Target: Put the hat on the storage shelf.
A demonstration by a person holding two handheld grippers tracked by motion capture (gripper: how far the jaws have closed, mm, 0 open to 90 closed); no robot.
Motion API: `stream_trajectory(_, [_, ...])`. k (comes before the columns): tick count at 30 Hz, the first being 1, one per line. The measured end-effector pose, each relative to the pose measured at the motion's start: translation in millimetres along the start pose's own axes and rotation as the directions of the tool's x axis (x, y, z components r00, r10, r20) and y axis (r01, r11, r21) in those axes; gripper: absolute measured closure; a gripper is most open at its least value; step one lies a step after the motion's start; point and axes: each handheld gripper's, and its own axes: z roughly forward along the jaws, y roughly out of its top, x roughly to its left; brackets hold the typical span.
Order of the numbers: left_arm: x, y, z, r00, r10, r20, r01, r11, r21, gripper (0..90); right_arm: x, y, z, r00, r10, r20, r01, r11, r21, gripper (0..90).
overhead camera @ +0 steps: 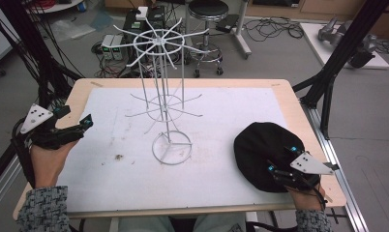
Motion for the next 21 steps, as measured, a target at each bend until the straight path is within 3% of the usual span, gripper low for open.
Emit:
stream_trajectory(7, [-0.4,0.2,0.4,1.0000,-0.003,0.002,0.003,1.0000,-0.003,17.9,-2.5,-4.2,1.4,0.9995,0.031,0.003,-0.031,0.999,0.012,39.8])
stream_trajectory(21, [-1.5,-2.0,3.5,1.0000,-0.002,0.004,0.002,1.0000,0.008,17.9,-1.2,-6.5,1.9,0.9995,0.020,-0.024,-0.019,0.999,0.032,69.9])
